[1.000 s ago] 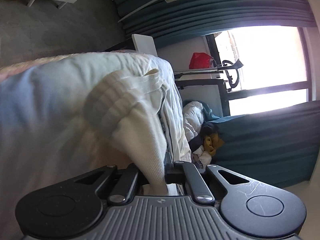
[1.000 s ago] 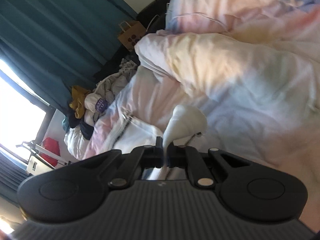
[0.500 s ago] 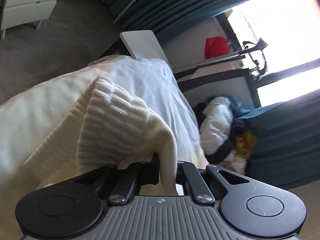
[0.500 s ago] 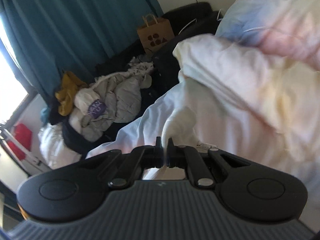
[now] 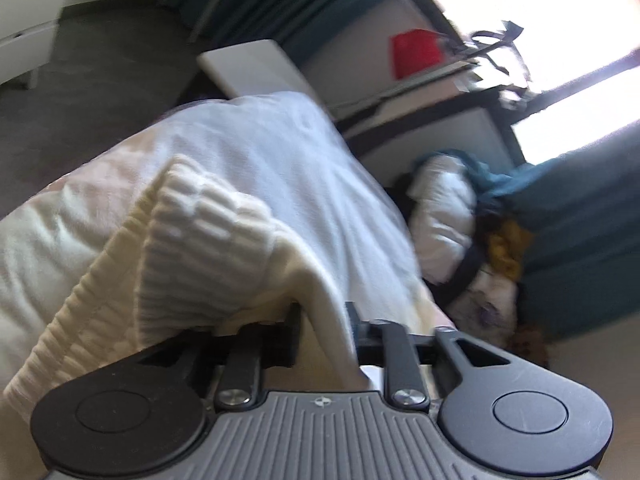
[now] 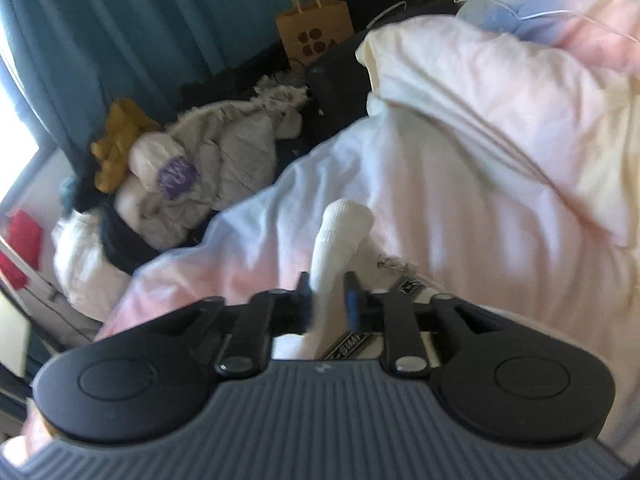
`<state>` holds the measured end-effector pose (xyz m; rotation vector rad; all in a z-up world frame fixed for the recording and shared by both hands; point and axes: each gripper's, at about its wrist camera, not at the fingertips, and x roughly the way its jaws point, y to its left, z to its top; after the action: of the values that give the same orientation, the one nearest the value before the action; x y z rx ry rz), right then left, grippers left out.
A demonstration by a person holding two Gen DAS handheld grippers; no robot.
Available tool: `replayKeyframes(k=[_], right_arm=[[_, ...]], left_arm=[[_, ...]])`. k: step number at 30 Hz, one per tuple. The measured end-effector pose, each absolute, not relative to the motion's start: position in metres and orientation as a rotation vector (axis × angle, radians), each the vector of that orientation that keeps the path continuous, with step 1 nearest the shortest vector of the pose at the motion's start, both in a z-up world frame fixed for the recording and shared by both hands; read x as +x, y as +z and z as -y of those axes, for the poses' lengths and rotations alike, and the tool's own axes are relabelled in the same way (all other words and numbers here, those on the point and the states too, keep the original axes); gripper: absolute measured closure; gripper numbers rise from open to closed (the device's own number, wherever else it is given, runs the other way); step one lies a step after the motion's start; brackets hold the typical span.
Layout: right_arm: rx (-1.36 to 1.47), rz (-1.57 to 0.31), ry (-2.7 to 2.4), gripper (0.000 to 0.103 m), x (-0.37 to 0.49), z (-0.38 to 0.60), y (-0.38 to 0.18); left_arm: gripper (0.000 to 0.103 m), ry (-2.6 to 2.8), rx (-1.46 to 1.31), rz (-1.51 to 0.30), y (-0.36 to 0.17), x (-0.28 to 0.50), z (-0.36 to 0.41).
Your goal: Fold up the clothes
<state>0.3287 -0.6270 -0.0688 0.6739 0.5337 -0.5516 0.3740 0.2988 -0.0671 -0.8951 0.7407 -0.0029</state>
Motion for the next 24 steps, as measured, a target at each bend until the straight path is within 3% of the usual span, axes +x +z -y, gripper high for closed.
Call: replayKeyframes(k=[3, 8, 15, 18, 20, 24], right_arm=[[0.689, -0.495, -0.539, 0.047, 0.293, 0.622, -0.043], [0.749, -0.455, -0.507, 0.031, 0.221, 0.613, -0.023], [1.048, -0.536, -0.46, 0.03, 0.157, 0.604, -0.078], [1.112, -0.547, -0.41, 0.03, 0.161, 0.595, -0.103], [1.129, -0.541, -0.41, 0.031, 0.169, 0.591, -0.115], [1.152, -0.476, -0.433, 0.037, 0.189, 0.594, -0.133]], left_arm=[[0.029, -0.061, -0.868, -0.668, -0.05, 0.343, -0.298], [0.019, -0.069, -0.91, -0.639, -0.043, 0.268, -0.295], [0.015, 0.011, -1.119, -0.719, -0.09, 0.199, -0.31], [0.016, 0.045, -1.207, -0.751, -0.115, 0.202, -0.314], [0.027, 0.145, -1.218, -0.757, -0.125, 0.21, -0.312], [0.022, 0.162, -1.244, -0.699, -0.131, 0.234, -0.307]])
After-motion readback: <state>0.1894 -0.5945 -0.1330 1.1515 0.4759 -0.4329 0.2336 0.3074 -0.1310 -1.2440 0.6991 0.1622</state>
